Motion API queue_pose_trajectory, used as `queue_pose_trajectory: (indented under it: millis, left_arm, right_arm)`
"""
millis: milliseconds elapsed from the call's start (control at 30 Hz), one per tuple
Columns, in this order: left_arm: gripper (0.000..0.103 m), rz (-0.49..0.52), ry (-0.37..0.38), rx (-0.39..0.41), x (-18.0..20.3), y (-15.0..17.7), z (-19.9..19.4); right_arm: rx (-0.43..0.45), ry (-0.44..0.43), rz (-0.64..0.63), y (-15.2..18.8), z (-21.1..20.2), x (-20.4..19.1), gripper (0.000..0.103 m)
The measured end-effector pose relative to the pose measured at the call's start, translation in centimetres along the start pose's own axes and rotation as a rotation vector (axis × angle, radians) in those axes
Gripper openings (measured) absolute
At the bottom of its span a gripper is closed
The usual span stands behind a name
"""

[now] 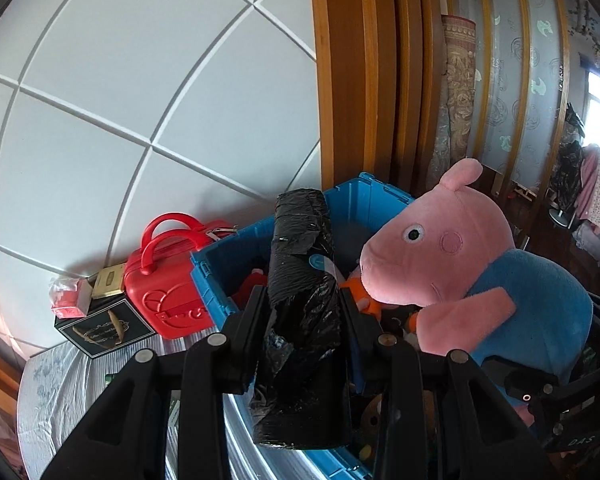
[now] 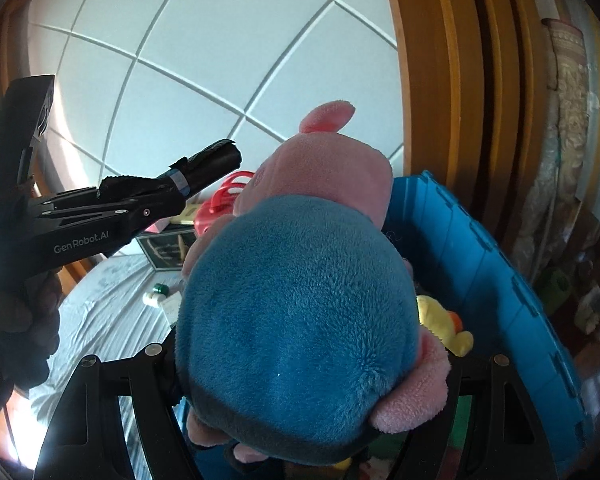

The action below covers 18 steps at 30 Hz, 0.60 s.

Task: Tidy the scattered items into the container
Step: 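Carry the black cylinder in the left tool while the right tool carries the blue pig plush to the crate, then open both tools to drop the cylinder and blue pig plush into the crate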

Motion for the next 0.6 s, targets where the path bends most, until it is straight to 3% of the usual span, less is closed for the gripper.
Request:
queue_pose_trajectory:
  millis: [600]
  left_arm:
    - [0.034,0.081,0.077,-0.070,6.7,-2.5,6.5]
  right_arm:
    - [-0.068,0.071,0.091,3.7,-0.1,6.1,0.077]
Point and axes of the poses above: each gripper's, at about its wrist camera, not at the fingertips, and z roughly the way its jaws point, x to its right, y to its underside, the point moved 1 cm from there along z, roughly the way its jaws point, and after that the axes turned 8 degrees about -z, right-handed, at the moved point
